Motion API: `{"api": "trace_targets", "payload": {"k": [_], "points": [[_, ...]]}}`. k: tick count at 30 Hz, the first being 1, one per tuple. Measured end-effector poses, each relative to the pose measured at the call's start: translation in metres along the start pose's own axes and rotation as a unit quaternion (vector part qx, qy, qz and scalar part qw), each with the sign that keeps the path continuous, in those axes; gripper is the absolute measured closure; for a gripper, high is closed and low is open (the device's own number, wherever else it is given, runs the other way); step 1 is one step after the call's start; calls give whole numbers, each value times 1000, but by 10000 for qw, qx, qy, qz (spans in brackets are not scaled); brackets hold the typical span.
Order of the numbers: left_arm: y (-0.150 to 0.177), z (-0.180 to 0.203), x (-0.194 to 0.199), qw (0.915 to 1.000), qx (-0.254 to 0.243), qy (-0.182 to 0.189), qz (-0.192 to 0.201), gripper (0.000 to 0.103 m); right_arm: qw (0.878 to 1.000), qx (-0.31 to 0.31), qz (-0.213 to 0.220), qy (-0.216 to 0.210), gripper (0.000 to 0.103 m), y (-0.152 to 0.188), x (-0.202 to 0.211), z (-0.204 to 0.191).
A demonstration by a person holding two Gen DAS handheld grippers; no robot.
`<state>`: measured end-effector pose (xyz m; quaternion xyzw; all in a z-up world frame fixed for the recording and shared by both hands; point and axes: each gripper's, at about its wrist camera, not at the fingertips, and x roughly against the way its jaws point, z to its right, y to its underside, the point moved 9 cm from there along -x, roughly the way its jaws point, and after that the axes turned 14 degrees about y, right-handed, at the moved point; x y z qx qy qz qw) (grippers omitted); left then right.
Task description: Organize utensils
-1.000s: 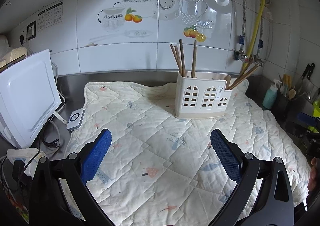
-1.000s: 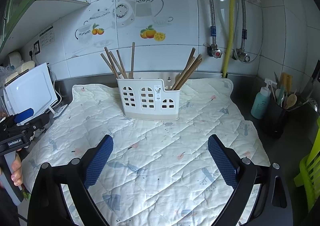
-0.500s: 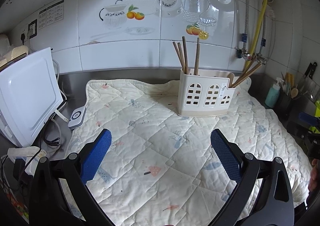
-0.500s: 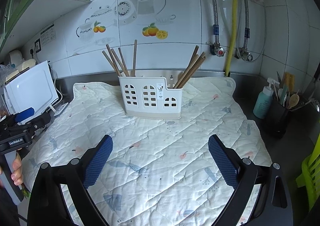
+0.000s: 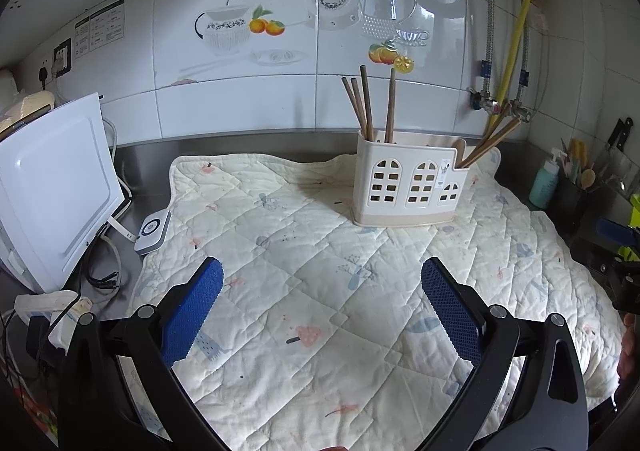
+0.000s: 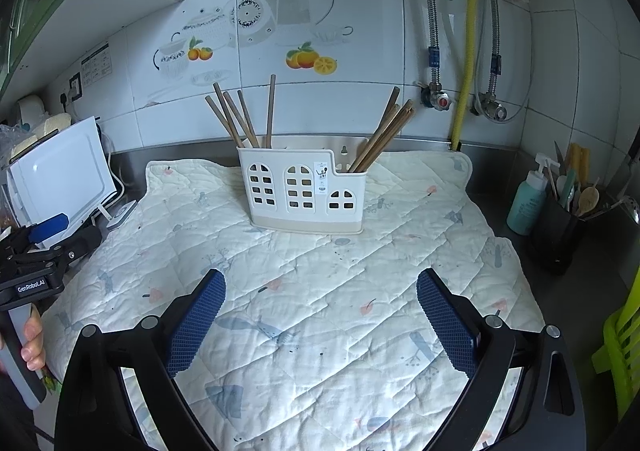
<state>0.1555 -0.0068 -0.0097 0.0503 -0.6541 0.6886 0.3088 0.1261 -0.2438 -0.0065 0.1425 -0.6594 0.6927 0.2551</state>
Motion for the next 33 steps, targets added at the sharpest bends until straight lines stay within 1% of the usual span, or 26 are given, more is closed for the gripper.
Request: {"api": "trace_targets", "payload": {"k": [33], "points": [[4, 3, -6, 9999, 1, 39, -135, 5, 10000, 53, -39, -29, 8, 4, -4, -4]]}}
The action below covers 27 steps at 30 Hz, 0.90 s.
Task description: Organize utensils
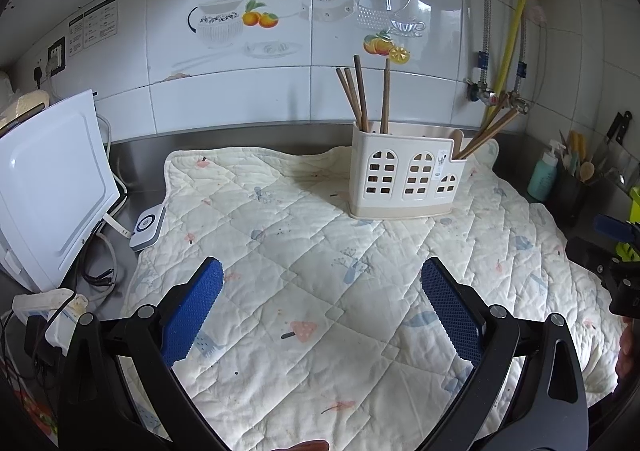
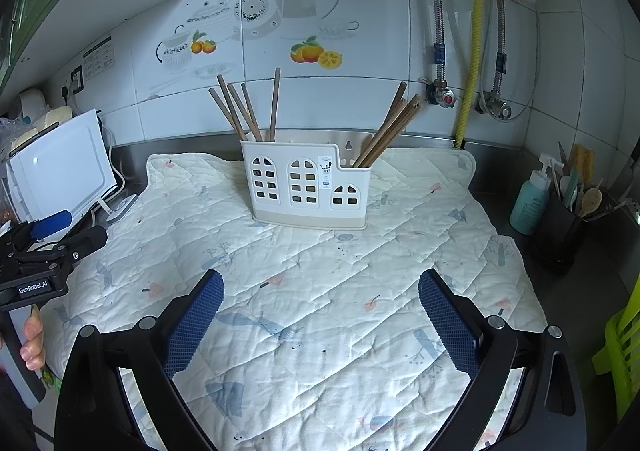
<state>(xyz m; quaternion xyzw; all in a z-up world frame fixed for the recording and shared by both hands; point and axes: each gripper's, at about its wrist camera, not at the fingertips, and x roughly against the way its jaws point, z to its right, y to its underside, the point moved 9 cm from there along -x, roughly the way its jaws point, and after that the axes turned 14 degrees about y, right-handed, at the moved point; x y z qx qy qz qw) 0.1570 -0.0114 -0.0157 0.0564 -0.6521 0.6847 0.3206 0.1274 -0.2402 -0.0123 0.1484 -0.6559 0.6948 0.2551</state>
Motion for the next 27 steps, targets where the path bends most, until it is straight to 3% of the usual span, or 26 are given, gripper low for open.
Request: {"api": "trace_targets", "payload": {"k": [27], "points": [[3, 0, -5, 9999, -12, -30, -97, 5, 10000, 12, -8, -5, 8, 1, -1, 0]]}}
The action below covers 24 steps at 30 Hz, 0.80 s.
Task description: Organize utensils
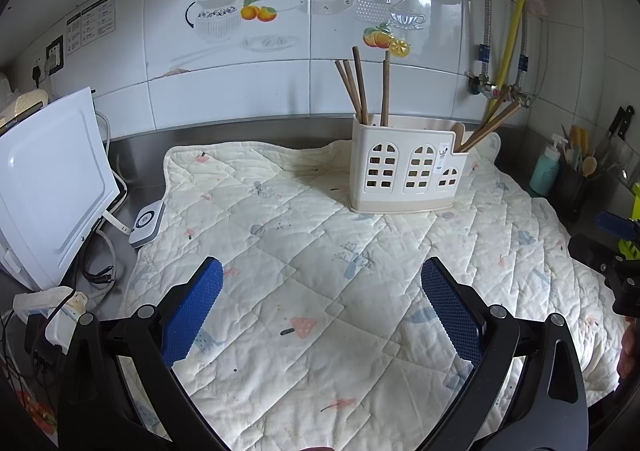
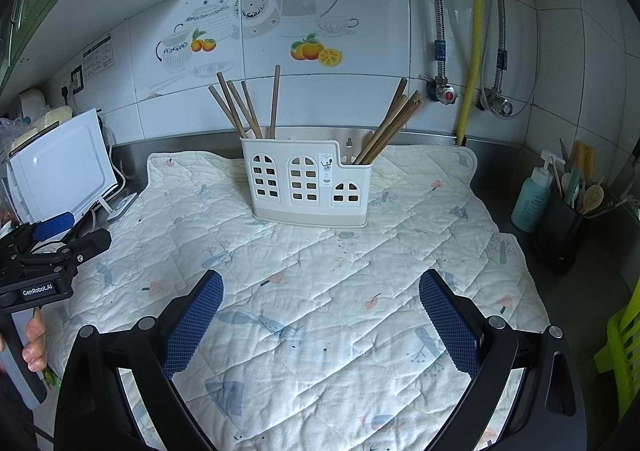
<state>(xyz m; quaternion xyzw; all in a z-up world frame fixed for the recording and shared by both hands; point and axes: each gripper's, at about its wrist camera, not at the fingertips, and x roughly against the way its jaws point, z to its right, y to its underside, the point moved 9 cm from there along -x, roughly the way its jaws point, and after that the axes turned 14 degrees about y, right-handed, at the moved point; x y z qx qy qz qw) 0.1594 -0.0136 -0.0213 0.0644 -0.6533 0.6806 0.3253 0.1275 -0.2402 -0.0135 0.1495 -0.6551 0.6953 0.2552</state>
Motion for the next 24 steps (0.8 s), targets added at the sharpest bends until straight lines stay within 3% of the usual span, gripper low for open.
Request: {"api": "trace_targets", "payload": {"k": [24], "points": [[1, 3, 0, 10000, -77, -14, 31, 5, 10000, -1, -10, 0, 8, 1, -1, 0]]}}
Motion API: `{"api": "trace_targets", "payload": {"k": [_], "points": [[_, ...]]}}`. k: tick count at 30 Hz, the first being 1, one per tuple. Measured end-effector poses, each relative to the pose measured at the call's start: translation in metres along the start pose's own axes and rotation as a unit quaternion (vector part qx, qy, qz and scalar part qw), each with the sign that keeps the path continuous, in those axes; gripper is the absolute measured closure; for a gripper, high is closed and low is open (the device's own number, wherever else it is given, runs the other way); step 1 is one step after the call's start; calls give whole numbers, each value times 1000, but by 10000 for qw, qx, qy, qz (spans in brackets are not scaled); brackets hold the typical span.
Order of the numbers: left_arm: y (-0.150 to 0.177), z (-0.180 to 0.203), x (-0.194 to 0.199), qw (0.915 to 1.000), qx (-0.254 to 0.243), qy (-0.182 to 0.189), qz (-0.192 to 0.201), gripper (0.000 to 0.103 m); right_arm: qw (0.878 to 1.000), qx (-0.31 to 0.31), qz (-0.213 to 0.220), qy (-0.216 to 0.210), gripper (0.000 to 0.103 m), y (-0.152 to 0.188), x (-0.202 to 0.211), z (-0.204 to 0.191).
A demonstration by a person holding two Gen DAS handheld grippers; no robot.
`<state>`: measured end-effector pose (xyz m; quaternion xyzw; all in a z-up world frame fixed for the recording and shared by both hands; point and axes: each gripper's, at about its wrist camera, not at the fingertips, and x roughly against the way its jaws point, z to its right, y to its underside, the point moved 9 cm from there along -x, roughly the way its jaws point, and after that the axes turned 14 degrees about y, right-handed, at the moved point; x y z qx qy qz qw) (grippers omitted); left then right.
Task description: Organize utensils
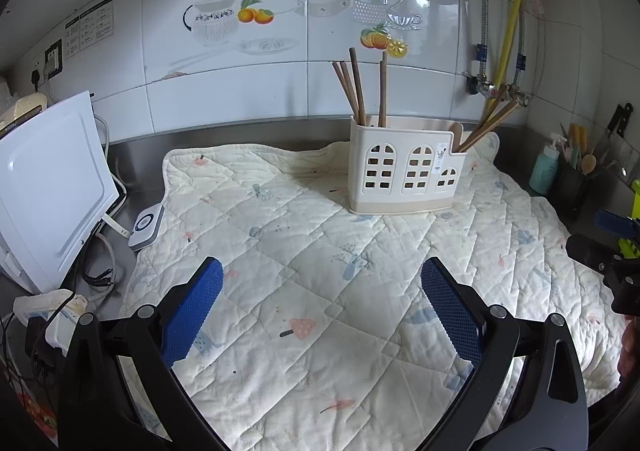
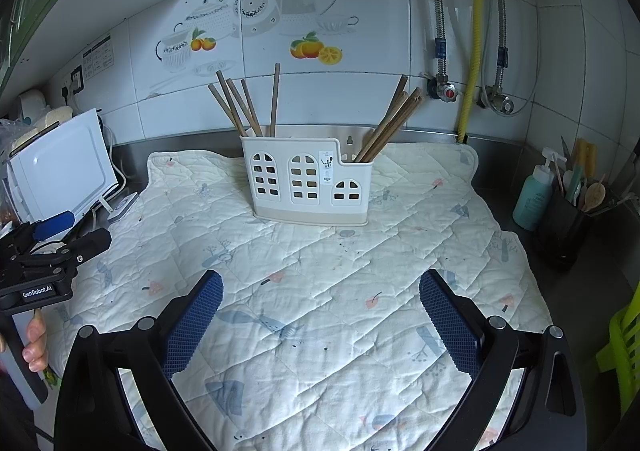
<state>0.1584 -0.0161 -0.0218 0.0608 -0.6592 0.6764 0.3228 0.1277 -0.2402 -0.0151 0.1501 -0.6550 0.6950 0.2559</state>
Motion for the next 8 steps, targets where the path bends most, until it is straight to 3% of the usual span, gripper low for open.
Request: {"api": "trace_targets", "payload": {"k": [8], "points": [[1, -1, -2, 10000, 8, -6, -48, 5, 10000, -7, -8, -1, 8, 0, 0, 0]]}}
